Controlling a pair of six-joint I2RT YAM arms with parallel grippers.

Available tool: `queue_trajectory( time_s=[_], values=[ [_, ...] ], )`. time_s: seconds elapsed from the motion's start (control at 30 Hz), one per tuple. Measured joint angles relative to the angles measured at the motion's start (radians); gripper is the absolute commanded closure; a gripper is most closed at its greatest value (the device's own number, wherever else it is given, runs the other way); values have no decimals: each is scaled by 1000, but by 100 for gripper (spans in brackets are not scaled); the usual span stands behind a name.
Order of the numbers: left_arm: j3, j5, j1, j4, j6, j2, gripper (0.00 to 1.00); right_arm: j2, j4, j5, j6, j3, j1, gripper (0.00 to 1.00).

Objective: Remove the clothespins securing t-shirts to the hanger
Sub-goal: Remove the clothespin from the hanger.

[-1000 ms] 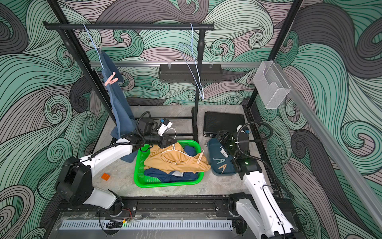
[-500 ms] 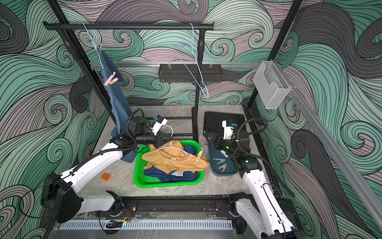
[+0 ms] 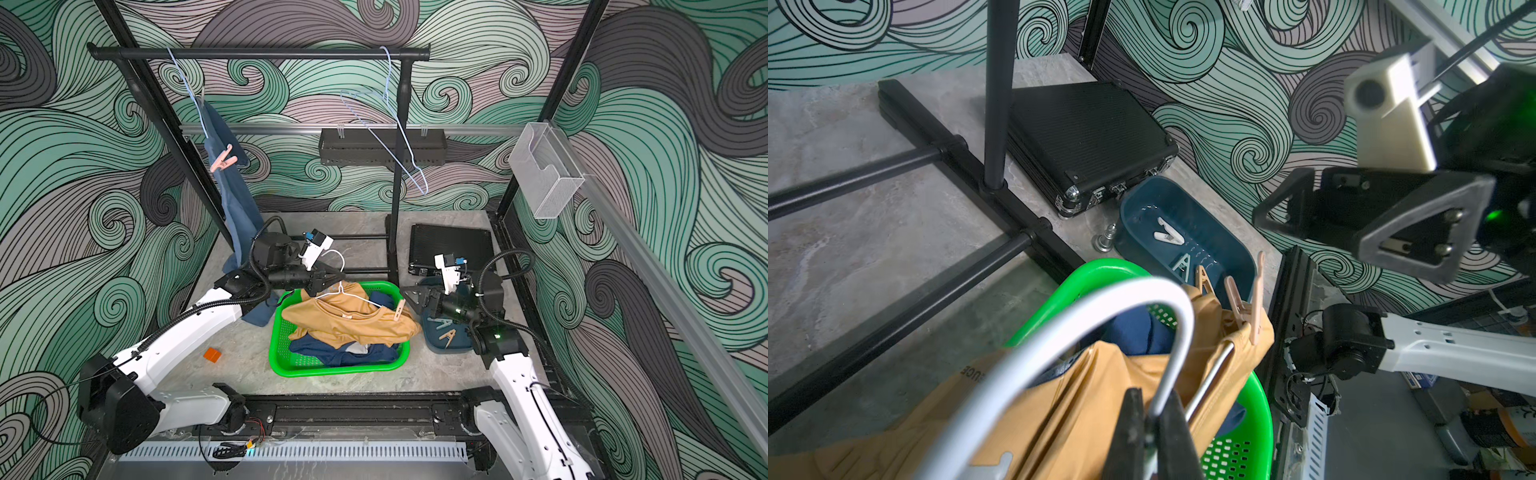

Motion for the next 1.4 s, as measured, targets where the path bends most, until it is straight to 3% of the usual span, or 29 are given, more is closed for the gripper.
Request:
queue_trajectory(
  time_s=[0.3,0.73,0.93,1.4],
  values=[
    [0,7,26,1,-1,-7,100,20,144,-53,75,-126,0,13],
    [0,14,30,3,-11,-7,100,170,365,-102,146,-143,47,26],
    [0,16,34,3,-11,-6,100,192,400,-100,151,-143,94,36],
    [0,23,35,4,-12,-6,100,192,416,-74,149,-143,97,61]
  ],
)
